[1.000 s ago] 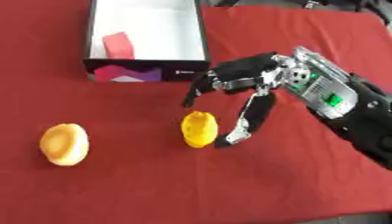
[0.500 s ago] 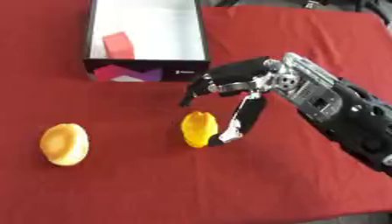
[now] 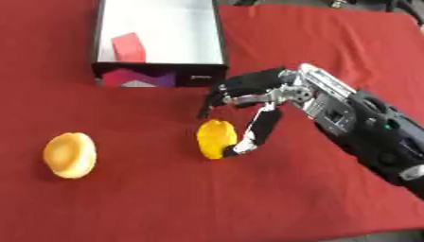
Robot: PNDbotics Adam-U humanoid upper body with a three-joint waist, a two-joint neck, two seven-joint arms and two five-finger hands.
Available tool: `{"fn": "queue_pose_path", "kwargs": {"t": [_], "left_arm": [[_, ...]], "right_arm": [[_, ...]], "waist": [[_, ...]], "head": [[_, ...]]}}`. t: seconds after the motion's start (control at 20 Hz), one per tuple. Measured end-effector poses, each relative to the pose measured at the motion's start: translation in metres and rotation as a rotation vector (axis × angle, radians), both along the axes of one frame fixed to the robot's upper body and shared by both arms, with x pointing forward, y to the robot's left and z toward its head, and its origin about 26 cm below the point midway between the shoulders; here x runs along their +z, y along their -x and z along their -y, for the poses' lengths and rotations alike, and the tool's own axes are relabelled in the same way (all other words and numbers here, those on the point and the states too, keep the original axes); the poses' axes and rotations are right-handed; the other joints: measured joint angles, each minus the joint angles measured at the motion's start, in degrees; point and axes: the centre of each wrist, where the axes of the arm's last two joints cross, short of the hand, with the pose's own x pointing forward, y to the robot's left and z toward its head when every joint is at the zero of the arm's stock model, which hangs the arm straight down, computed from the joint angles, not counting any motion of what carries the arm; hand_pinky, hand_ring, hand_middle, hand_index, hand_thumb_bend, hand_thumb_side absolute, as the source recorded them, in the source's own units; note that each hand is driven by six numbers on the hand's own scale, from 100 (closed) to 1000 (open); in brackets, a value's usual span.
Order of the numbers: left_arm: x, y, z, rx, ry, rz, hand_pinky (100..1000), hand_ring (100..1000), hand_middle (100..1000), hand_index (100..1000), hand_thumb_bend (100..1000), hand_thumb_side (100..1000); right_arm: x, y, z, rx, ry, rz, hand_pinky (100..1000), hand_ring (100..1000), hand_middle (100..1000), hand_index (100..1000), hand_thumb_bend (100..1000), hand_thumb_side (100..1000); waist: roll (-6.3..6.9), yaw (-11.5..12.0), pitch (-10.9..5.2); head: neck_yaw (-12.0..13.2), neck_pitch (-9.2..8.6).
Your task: Pick up objects on the table and place them in the box.
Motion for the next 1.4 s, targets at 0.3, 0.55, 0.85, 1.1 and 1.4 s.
{"fn": "queue_pose_path", "kwargs": {"t": [0.3,0.55,0.85,1.1,1.4], "left_arm": [[0.000,0.000,0.000,-0.002,-0.001,0.001,870,799,781,795,188,812],[0.000,0.000,0.000,-0.004,-0.003,0.001,871,800,780,795,188,812],[-0.001,0.000,0.000,-0.006,0.000,-0.002,872,801,779,795,188,810],[-0.004,0.000,-0.001,-0.003,0.001,-0.012,872,802,778,795,187,810],[-0.005,0.000,-0.002,-0.002,0.001,-0.015,873,803,776,796,187,809]], "right_arm": [[-0.004,-0.003,-0.002,0.006,0.013,0.019,964,841,584,760,459,588],[-0.004,-0.004,-0.002,0.003,-0.017,0.020,939,792,521,694,378,513],[0.004,0.005,-0.006,0.008,-0.113,0.004,912,727,486,649,183,408],[0.021,0.020,-0.005,0.019,-0.163,-0.014,905,662,458,620,100,312],[0.044,0.037,-0.001,0.037,-0.239,-0.024,909,650,463,636,100,242]], "waist": [[0.01,0.0,0.09],[0.01,-0.1,0.09],[0.01,-0.5,0.09],[0.01,-0.8,0.09],[0.01,-1.2,0.08]], "head": [[-0.1,-0.01],[-0.1,-0.02],[0.1,-0.06],[0.1,-0.03],[0.2,0.00]]}}
